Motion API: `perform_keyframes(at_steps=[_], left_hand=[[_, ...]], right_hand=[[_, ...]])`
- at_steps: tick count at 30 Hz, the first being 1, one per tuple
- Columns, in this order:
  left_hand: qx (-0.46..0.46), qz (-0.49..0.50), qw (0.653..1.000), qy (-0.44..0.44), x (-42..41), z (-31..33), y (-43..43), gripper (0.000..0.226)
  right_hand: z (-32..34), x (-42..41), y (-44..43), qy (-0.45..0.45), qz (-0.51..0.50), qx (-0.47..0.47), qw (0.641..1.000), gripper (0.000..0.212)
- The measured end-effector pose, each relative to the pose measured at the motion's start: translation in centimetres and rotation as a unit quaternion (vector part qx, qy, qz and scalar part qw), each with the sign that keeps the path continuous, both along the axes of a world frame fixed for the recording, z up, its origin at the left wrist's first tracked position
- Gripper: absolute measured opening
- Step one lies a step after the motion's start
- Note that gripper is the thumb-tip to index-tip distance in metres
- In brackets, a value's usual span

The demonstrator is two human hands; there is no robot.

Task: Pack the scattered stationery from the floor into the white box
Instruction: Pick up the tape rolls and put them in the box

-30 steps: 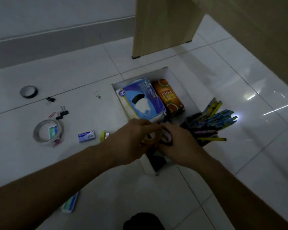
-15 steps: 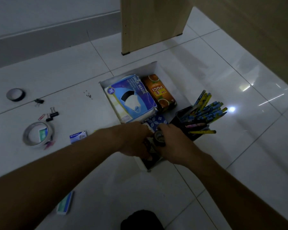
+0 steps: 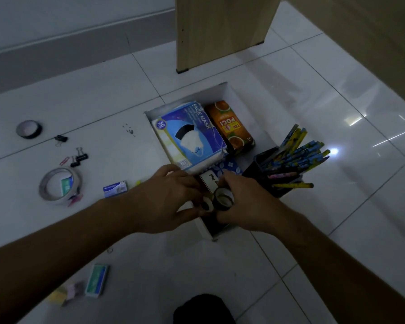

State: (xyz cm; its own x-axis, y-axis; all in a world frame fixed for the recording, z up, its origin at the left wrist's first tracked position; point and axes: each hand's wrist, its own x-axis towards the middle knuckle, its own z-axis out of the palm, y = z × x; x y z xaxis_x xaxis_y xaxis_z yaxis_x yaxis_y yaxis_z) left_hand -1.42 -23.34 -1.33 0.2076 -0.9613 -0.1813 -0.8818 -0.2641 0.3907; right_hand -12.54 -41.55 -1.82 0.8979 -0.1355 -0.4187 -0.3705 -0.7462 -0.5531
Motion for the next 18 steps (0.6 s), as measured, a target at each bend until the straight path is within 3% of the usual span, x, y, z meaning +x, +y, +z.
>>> perform_keyframes(at_steps=[3, 9, 14, 18], left_hand=[[0.016, -0.009, 1.0, -0.024, -0.3, 0.1, 0.4, 0.051], [-0.022, 0.012, 1.0, 0.006, 0.0, -0.2, 0.0, 0.042], [-0.096, 0.029, 0.994, 0.032, 0.3, -0.1, 0.4, 0.023], [-0.167, 0.075, 0.981, 0.061, 0.0, 0.0, 1.0, 0.017]], right_hand=[[-0.1, 0.0, -0.1, 0.06, 0.053, -0.081, 0.993, 0.056], [0.6, 0.3, -1.0, 0.104, 0.049, -0.018, 0.993, 0.078], [0.7, 0.1, -1.0, 0.05, 0.081, -0.073, 0.993, 0.028], [0.4, 0.0, 0.3, 0.064, 0.076, -0.081, 0.992, 0.034]])
